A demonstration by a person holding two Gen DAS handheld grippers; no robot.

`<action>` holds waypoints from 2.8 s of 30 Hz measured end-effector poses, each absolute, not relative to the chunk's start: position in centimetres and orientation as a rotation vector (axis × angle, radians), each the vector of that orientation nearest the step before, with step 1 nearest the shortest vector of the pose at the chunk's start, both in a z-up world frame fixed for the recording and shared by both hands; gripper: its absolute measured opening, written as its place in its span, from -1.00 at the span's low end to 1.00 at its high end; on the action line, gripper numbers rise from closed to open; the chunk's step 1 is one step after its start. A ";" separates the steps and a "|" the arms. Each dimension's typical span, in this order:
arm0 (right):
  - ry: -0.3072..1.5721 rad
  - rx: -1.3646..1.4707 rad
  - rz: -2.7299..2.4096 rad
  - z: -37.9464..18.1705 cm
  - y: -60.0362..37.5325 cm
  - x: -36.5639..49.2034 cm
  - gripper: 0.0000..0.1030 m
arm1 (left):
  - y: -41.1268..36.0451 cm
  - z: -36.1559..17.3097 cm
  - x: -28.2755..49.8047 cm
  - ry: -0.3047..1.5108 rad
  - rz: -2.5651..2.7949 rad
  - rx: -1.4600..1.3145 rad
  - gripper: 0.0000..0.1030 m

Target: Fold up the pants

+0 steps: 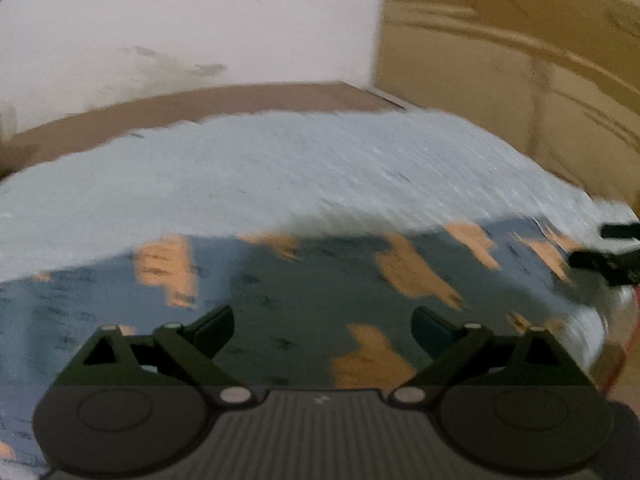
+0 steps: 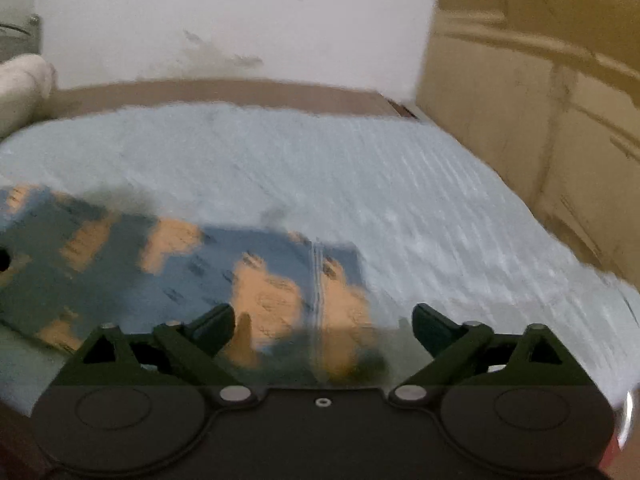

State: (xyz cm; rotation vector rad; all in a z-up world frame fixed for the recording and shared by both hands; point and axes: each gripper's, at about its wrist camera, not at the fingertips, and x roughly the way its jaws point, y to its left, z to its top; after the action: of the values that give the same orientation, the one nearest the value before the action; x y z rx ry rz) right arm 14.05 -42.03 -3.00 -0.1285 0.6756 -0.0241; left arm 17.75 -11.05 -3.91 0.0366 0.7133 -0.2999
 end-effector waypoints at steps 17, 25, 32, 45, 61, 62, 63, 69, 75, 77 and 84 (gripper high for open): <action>0.537 -0.039 0.563 -0.7 -21.5 20.6 0.99 | 12.1 11.6 14.1 0.474 0.231 -0.073 0.99; 0.648 -0.073 0.621 -3.1 -17.5 21.5 0.99 | 14.5 2.2 14.7 0.679 0.209 -0.229 0.99; 0.718 -0.087 0.638 -4.4 -16.6 22.0 0.99 | 15.6 -5.4 15.1 0.768 0.142 -0.377 0.99; 0.771 0.018 0.654 -5.1 -15.7 25.5 0.99 | 17.7 -7.8 15.9 0.705 0.187 -0.564 -0.62; 0.795 0.002 0.600 -5.3 -15.5 29.3 0.99 | 16.0 -5.7 15.3 0.701 0.223 -0.348 -0.02; 0.794 -0.003 0.599 -5.3 -15.3 30.0 0.99 | 15.9 -5.4 15.1 0.695 0.232 -0.338 0.37; 0.793 -0.002 0.598 -5.2 -15.1 30.8 0.99 | 15.7 -5.1 14.9 0.680 0.251 -0.320 0.51; 0.842 0.030 0.633 -5.3 -13.9 35.2 0.64 | 12.8 -2.9 14.7 0.583 0.287 -0.175 0.91; 0.938 0.012 0.719 -6.4 -12.5 36.5 0.16 | 7.9 -2.3 15.9 0.535 0.076 -0.098 0.99; 0.959 -0.006 0.732 -6.7 -12.1 36.3 -0.28 | 6.6 -2.6 16.5 0.534 -0.027 -0.101 0.99; 0.928 -0.020 0.672 -6.3 -12.2 36.4 -0.92 | 4.4 -5.7 18.6 0.741 -0.088 -0.050 0.99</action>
State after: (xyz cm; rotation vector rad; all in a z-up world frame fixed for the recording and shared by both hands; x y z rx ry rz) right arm 36.36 -12.20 -6.28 -0.0204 0.9280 0.6723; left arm 18.60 4.41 -5.67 -0.0498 0.7411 -0.0875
